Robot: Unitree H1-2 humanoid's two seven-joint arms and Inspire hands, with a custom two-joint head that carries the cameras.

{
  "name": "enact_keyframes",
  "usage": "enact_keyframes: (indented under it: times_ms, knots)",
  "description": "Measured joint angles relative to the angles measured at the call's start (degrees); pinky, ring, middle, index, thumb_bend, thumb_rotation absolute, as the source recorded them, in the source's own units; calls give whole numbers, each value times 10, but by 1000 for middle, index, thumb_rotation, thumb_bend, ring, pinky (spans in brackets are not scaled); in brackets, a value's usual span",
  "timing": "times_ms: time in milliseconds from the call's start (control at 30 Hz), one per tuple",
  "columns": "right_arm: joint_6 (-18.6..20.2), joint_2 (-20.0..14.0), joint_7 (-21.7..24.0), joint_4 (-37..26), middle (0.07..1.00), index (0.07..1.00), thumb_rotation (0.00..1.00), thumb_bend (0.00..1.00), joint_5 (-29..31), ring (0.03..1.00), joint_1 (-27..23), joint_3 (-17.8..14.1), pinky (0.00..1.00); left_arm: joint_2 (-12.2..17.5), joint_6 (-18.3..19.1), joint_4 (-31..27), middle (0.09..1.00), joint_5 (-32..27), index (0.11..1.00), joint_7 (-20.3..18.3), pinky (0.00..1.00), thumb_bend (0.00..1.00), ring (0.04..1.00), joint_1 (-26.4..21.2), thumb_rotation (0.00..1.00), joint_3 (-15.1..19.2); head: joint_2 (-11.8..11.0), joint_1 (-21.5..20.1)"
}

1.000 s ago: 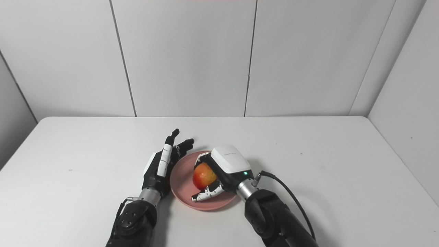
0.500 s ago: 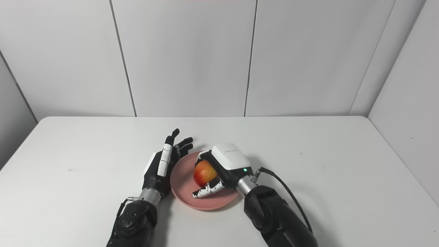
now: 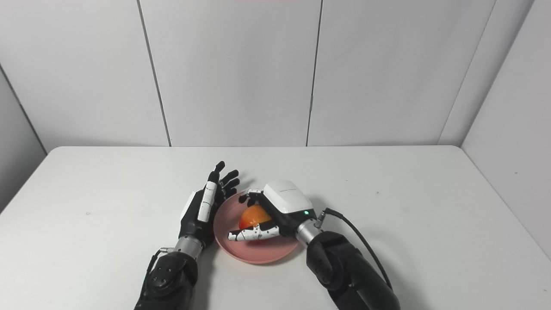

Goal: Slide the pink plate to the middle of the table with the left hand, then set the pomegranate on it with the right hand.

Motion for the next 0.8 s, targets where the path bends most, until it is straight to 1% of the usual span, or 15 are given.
enact_keyframes:
  times_ms: [133,233,300,433,500,567,600,667,800]
  knots:
    - [0,1,0,-12,732,735,1000,806,11,600,5,-1,448,0,0,0,843,-4,976,0,938,922,868,0,895,1,0,0]
    - [0,2,-1,-25,749,742,1000,809,21,611,9,-7,449,-1,0,0,858,-5,983,0,963,929,879,0,901,2,1,1]
    - [-2,3,-7,-36,740,733,1000,816,26,611,12,-11,453,-1,0,-1,840,-5,990,-1,959,936,877,0,905,2,1,1]
    - [-15,7,-47,-54,724,713,1000,834,38,612,22,-28,464,-1,1,-4,811,-5,1000,0,977,949,871,1,916,1,2,0]
    - [-36,9,-73,-58,724,713,1000,823,42,621,26,-36,474,-1,2,-5,810,-5,999,0,982,955,868,2,919,2,3,-1]
    - [-45,12,-91,-62,710,699,1000,820,47,618,29,-45,476,0,2,-7,819,-5,987,0,994,960,870,2,924,2,2,0]
    - [-51,15,-99,-65,698,687,1000,813,51,611,31,-51,472,0,2,-8,802,-5,977,0,981,957,858,2,920,2,2,0]
    - [-75,25,-128,-69,685,672,1000,788,68,596,36,-69,456,0,3,-10,796,-5,966,0,990,957,844,3,914,3,3,0]
    - [-115,37,-178,-73,700,680,1000,752,84,633,45,-92,512,-1,4,-14,795,-5,958,1,979,954,846,6,908,5,3,0]
